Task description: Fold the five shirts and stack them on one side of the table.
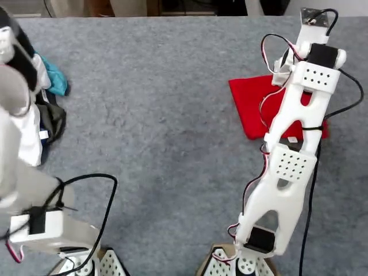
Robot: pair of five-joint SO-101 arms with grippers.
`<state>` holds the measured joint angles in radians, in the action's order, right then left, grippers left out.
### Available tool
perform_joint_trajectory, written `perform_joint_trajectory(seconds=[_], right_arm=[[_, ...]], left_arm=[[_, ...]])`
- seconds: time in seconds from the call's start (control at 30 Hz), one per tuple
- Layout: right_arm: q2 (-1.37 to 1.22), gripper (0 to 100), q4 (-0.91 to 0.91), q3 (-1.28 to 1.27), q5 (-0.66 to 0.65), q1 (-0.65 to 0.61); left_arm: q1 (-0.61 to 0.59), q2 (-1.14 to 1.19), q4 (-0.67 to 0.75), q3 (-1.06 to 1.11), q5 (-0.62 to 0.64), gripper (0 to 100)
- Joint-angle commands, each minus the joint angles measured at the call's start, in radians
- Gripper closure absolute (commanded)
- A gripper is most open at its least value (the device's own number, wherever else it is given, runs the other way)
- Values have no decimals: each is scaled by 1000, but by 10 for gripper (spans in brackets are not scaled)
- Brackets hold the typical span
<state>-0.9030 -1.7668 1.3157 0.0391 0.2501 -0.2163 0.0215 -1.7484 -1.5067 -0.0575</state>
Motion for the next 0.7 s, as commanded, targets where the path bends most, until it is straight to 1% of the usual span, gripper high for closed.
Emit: perform_joint_trajectory(seconds=[0.0,0.07,0.13,0.2,0.27,0.3,0.37,0.43,0.53,0.6,0.67], right_arm=[[50,981,-20,44,-6,-8],[50,981,-20,44,-6,-7],[48,981,-20,42,-6,-8],[47,981,-20,31,-6,-15],[48,981,-20,-4,-6,-33],[48,981,-20,-25,-6,-42],[48,981,-20,-73,-12,-59],[48,980,-20,-111,-14,-79],[48,980,-20,-139,-11,-107],[51,980,-20,-142,-8,-117],[53,980,-20,-142,-8,-119]], left_arm=[[-118,7,-6,184,2,976],[-226,44,28,328,6,940],[-339,108,127,489,8,887],[-436,216,347,686,8,853],[-506,314,588,836,8,850],[-531,352,687,875,8,850],[-555,424,830,913,3,850],[-559,490,908,925,2,849],[-551,593,967,891,0,841],[-552,668,985,864,-2,829],[-551,719,961,824,-48,850]])
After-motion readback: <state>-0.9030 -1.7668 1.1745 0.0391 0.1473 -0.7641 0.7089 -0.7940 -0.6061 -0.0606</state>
